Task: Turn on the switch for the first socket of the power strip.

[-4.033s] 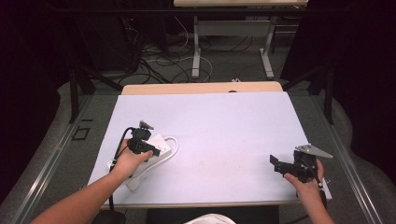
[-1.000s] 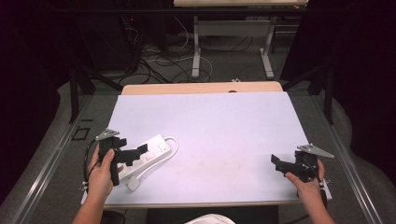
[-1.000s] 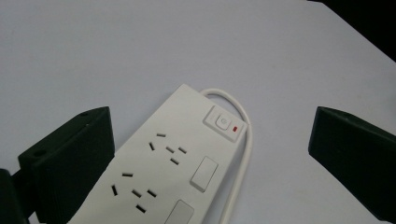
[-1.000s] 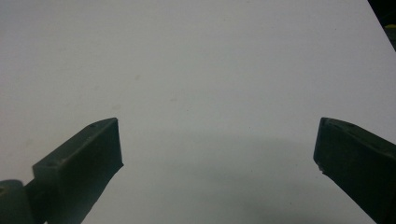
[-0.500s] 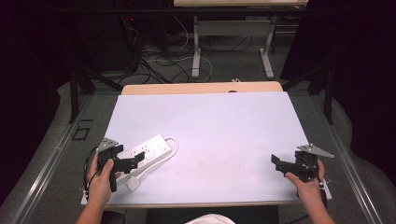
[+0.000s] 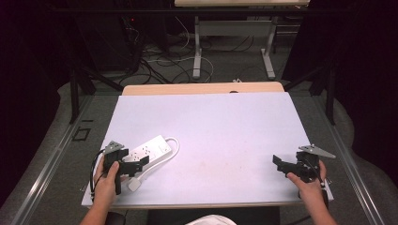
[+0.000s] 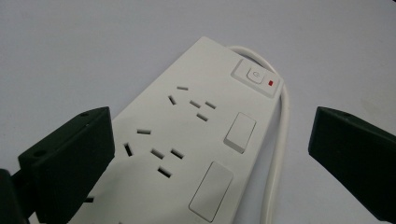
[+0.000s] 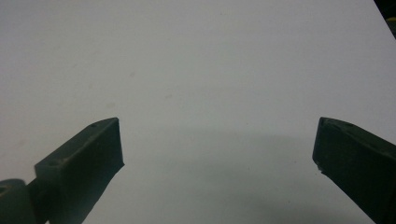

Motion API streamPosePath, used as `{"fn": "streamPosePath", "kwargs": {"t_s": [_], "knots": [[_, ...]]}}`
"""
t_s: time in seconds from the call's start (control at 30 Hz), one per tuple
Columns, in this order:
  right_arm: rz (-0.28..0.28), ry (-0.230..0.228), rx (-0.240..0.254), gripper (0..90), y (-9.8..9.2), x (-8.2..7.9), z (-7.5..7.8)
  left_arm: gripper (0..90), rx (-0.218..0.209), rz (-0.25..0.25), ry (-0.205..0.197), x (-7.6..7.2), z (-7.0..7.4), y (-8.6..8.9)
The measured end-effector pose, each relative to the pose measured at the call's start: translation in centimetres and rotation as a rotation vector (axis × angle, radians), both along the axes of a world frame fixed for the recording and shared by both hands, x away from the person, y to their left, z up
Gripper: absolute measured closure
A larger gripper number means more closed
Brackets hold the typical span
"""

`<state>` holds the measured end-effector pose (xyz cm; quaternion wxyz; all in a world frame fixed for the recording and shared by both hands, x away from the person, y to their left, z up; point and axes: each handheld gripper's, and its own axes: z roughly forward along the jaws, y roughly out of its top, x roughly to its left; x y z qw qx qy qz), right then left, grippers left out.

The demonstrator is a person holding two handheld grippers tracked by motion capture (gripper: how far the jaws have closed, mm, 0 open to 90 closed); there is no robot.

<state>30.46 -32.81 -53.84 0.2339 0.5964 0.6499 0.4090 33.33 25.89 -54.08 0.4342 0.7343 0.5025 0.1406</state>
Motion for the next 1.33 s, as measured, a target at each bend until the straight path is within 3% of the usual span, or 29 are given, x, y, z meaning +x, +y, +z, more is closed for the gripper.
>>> {"fn": "streamPosePath", "kwargs": {"t_s": [0.2,0.33,0.37,0.47,0.93,1.07,1.27,1.33], "knots": [[-0.004,-0.009,0.006,1.1,0.01,0.07,-0.18,0.1,0.01,-0.001,0.014,0.03,-0.19,-0.12],[-0.007,0.009,0.006,1.1,0.04,0.03,-0.12,0.1,0.015,-0.005,0.021,0.07,-0.24,-0.15],[-0.005,0.01,0.007,1.2,0.02,0.04,-0.13,0.1,0.01,0.01,0.005,0.1,-0.41,-0.29],[-0.013,-0.009,0.01,1.2,0.02,0.18,-0.34,0.1,0.005,0.012,0.012,0.13,-0.52,-0.37],[-0.001,0.006,0.002,1.3,0.03,0.09,-0.17,0.1,0.027,0.007,0.02,0.14,-0.61,-0.25],[-0.002,0.007,0.001,1.2,0.02,0.11,-0.19,0.1,0.018,0.019,0.024,0.18,-0.63,-0.31],[-0.01,0.007,0.006,1.2,0.0,0.06,-0.19,0.1,0.023,-0.005,0.025,0.14,-0.4,-0.17],[-0.012,0.007,0.003,1.2,0.01,0.02,-0.14,0.1,0.011,0.015,0.013,0.11,-0.46,-0.35]]}}
